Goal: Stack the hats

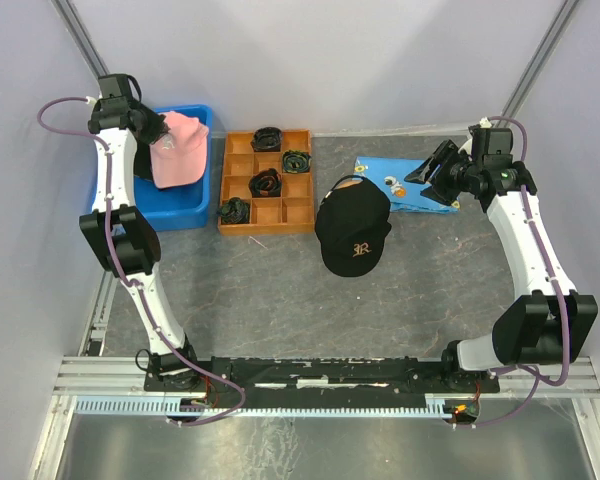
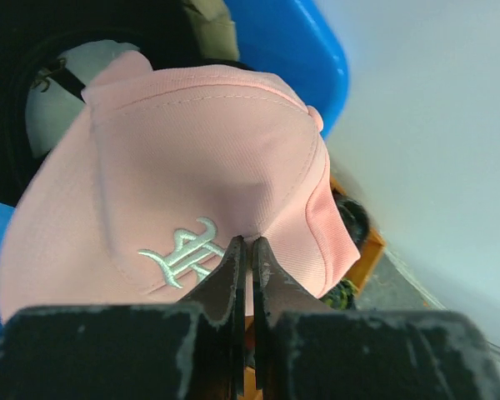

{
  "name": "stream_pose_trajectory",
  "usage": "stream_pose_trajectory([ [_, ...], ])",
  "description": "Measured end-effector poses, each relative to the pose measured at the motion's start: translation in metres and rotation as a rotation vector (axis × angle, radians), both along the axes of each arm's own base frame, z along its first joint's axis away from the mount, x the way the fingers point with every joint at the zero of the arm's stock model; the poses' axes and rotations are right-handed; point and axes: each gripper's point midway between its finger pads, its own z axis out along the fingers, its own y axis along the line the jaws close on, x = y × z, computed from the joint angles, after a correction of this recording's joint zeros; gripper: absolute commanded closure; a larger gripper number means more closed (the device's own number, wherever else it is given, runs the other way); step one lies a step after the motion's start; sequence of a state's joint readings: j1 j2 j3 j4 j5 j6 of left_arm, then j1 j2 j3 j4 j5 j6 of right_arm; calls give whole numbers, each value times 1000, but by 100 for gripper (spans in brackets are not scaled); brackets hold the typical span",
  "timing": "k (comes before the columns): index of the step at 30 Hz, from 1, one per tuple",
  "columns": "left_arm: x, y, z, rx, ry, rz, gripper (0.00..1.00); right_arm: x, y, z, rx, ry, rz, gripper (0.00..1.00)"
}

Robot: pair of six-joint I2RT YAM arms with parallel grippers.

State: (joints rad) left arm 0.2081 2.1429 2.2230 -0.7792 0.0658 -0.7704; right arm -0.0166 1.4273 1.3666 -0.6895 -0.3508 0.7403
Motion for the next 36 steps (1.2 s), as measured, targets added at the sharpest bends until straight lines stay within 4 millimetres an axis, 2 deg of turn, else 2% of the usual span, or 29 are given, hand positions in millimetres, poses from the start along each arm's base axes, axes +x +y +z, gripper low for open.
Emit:
stream_pose_trajectory([
  [9, -18, -33, 69, -150, -119, -56, 97, -10, 18, 30, 21, -114, 70, 37],
  [16, -44, -66, 139, -307, -239, -121, 97, -28, 28, 54, 51, -197, 124, 41],
  [22, -64, -109, 198, -469, -352, -244, 97, -37, 58, 80, 133, -291, 259, 39],
  [25, -74, -153, 222, -558, -384, -369, 97, -43, 67, 87, 156, -311, 304, 39],
  [28, -89, -206, 232, -622, -370, -498, 97, -49, 70, 94, 165, -329, 322, 42],
  [29, -97, -227, 234, -642, -358, -547, 97, -52, 71, 97, 171, -337, 330, 45],
  [32, -123, -278, 237, -695, -319, -664, 97, -62, 76, 113, 208, -375, 359, 60],
  [33, -133, -294, 237, -711, -304, -705, 97, -65, 78, 120, 225, -394, 369, 62],
  [34, -143, -309, 238, -728, -290, -742, 97, -66, 80, 124, 240, -407, 374, 61],
  [36, -158, -329, 240, -760, -266, -793, 97, -70, 85, 135, 296, -432, 388, 50],
])
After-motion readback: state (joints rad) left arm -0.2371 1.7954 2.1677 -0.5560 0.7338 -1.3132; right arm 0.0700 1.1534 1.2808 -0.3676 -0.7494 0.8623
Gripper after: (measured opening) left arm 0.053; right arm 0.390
